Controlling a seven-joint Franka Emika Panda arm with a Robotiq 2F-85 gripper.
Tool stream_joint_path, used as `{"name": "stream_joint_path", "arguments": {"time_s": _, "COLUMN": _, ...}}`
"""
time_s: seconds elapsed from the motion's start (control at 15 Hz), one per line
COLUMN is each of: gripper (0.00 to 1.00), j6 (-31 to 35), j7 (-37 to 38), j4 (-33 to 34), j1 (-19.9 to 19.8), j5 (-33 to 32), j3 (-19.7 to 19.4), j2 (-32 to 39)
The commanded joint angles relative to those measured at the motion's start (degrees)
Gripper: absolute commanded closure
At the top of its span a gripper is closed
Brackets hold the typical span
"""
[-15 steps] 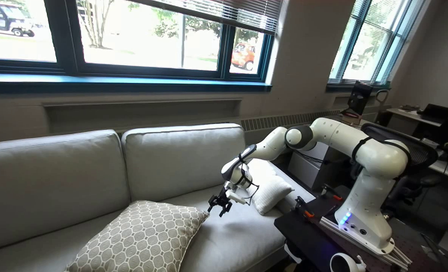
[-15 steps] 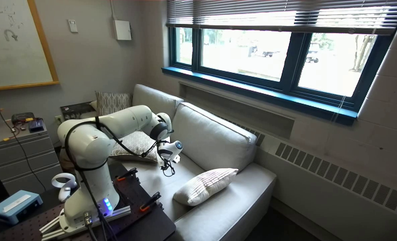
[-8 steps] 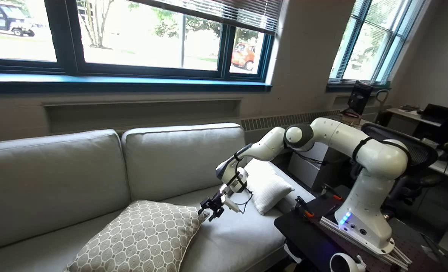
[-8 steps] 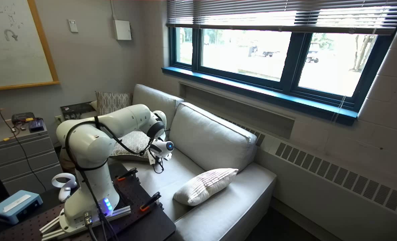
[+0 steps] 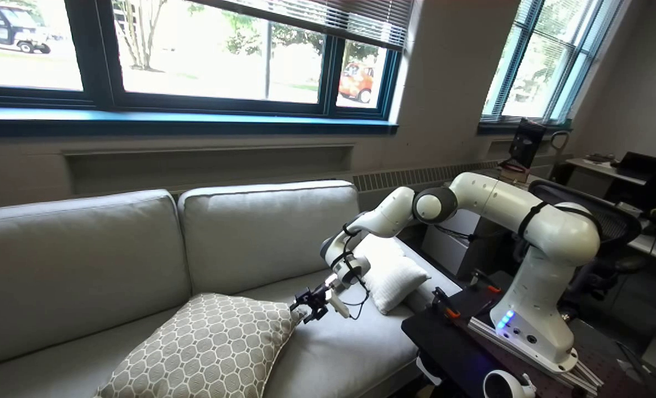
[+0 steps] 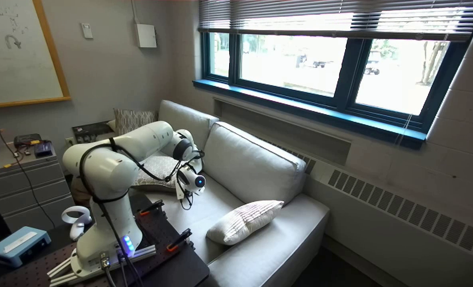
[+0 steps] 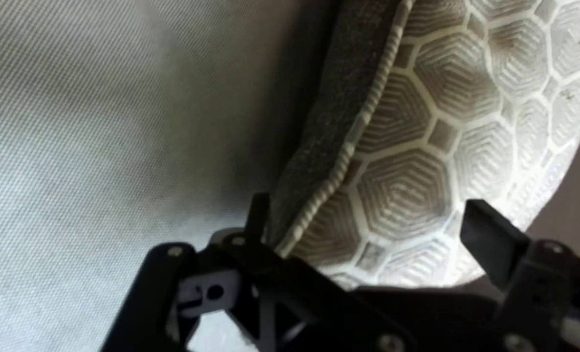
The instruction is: Move the pillows from the middle of the couch and set them against the armrest
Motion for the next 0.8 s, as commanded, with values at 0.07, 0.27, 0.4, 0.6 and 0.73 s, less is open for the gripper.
{"name": "stream_joint_path", "arguments": {"time_s": 0.07, "gripper": 0.0, "j6": -6.1, "j7": -3.6, "j4": -1.7, "j1": 4.0, "j5": 13.7, "j3": -9.2, "j2": 0.1}}
{"name": "stream_joint_path", "arguments": {"time_s": 0.27, "gripper": 0.0, "j6": -8.2, "j7": -4.3, "j4": -2.8, "j1": 5.2, "j5": 18.4, "j3": -11.9, "j2": 0.2}}
{"name": "stream_joint_path", "arguments": {"time_s": 0.4, "gripper": 0.0, "j6": -6.8, "j7": -5.2, "j4": -2.7, "j1": 3.4, "j5": 17.2, "j3": -9.4, "j2": 0.2}}
{"name": "stream_joint_path", "arguments": {"time_s": 0.6, "gripper": 0.0, "j6": -7.4, "j7": -4.4, "j4": -2.1, "j1": 4.4, "j5": 16.5, "j3": -9.2, "j2": 0.2}}
{"name": "stream_joint_path", "arguments": {"time_s": 0.73, "gripper": 0.0, "j6": -9.9, "j7": -2.4, "j4": -1.6, "j1": 8.6, "j5": 18.6, "j3": -12.6, "j2": 0.2}}
